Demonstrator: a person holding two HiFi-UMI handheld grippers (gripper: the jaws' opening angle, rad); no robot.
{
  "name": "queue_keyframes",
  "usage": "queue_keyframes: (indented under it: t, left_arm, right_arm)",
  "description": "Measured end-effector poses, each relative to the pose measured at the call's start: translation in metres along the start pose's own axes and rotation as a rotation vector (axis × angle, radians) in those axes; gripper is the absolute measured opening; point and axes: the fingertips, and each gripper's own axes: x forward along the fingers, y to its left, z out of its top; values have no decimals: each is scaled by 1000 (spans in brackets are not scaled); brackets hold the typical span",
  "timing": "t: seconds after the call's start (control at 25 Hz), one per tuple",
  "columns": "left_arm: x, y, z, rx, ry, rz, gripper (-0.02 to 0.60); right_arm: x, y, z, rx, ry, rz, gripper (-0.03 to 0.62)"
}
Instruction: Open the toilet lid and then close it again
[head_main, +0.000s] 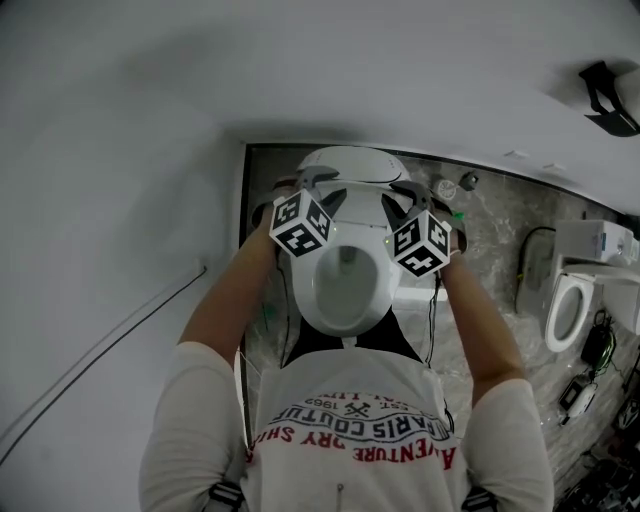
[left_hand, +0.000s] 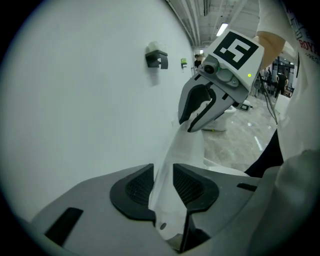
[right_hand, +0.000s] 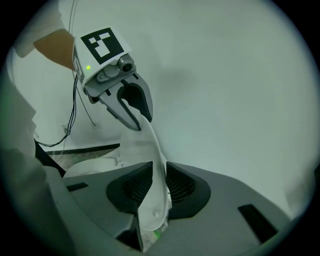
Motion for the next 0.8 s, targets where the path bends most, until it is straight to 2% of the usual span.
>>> queue_keyframes:
  t: [0.04, 0.16, 0.52, 0.8]
  left_arm:
    - [-1, 1, -1, 13, 0, 3, 95]
    - [-4, -2, 0, 53, -5, -10, 84]
    - [-30, -36, -5, 141, -72, -35, 64]
    - [-49, -74, -16, 197, -98, -97, 48]
  right_arm:
    - [0, 0, 0, -9, 6, -4, 83]
    - [-3, 2, -1, -37, 20, -15, 57]
    - [-27, 36, -1, -61, 48, -35, 49]
    - [-45, 74, -6, -72, 89, -61, 46]
